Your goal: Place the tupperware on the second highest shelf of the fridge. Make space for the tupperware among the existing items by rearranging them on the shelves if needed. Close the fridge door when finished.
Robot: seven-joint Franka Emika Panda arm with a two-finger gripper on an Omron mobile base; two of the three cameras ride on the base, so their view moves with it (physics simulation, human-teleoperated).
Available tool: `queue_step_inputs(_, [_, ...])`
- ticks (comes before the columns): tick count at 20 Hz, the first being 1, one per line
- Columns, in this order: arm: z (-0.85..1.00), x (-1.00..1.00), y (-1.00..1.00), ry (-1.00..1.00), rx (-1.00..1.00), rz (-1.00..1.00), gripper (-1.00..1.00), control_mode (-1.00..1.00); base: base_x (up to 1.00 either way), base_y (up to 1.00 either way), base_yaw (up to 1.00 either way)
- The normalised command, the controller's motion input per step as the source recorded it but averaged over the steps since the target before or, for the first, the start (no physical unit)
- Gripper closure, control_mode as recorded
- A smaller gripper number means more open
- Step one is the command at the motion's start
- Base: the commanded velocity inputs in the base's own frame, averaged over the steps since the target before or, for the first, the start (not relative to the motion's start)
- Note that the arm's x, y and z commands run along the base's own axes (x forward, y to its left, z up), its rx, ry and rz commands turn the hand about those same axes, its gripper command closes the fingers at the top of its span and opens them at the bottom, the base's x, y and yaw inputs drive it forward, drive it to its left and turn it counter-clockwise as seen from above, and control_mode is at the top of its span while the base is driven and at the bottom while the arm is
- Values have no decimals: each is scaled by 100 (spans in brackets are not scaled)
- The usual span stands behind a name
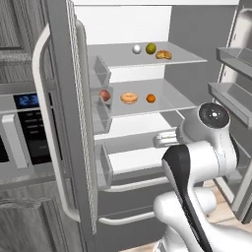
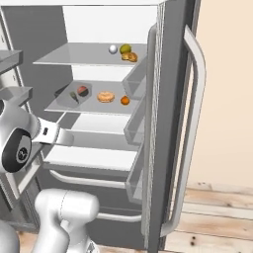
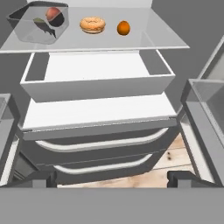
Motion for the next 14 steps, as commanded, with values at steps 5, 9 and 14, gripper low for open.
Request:
queue_step_inputs(5, [0,0,0,0,0,0,-100,100,-36,24,-14])
queue_step_inputs(9, [0,0,5,0,0,-1,-100,-100,-6,12,-3])
queue_step_inputs(14, [0,-1,3,0,0,1,-100,-100,0,0,0])
